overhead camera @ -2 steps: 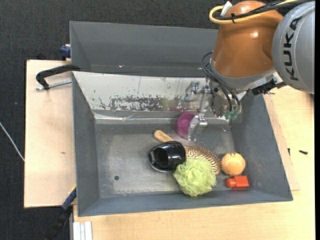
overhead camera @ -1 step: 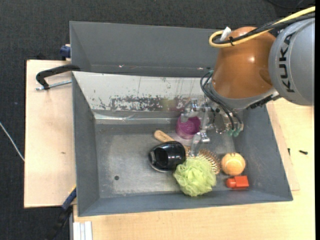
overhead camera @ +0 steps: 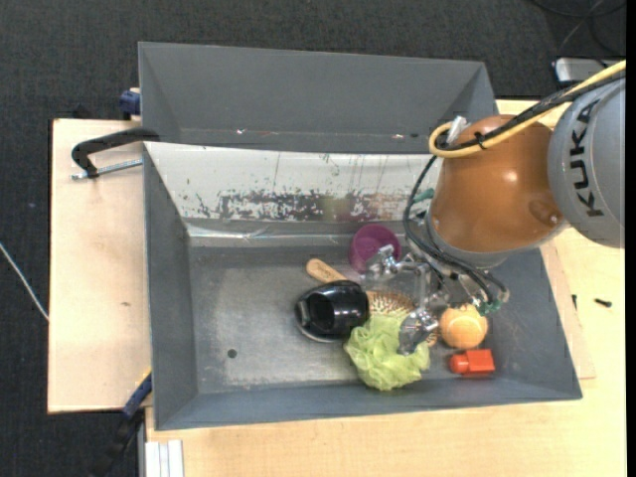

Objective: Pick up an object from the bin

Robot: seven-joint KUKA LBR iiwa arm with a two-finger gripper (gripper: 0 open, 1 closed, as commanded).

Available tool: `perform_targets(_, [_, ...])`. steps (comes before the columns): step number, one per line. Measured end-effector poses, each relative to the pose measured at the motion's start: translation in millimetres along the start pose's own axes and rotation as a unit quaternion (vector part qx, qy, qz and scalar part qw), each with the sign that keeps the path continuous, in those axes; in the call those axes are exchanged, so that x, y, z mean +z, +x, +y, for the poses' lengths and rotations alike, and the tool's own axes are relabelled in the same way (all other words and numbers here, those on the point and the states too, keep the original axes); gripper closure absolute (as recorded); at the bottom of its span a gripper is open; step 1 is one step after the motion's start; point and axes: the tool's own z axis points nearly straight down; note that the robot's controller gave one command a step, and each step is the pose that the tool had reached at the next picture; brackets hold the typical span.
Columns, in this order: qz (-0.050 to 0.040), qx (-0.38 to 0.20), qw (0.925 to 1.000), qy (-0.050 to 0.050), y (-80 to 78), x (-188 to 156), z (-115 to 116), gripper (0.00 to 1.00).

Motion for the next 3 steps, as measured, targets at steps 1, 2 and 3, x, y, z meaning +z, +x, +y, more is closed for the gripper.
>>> perform_targets(1, [-0.0021, -0.06, 0.9982, 0.003, 5.5, 27.5, -1.1, 0.0])
perform_targets(2, [-0.0177, -0.138, 0.9901, 0.018, -2.2, 50.4, -16.3, 0.0])
perform_targets(3, [0.005, -0.006, 1.0, 0.001, 16.6, 89.2, -29.4, 1.0])
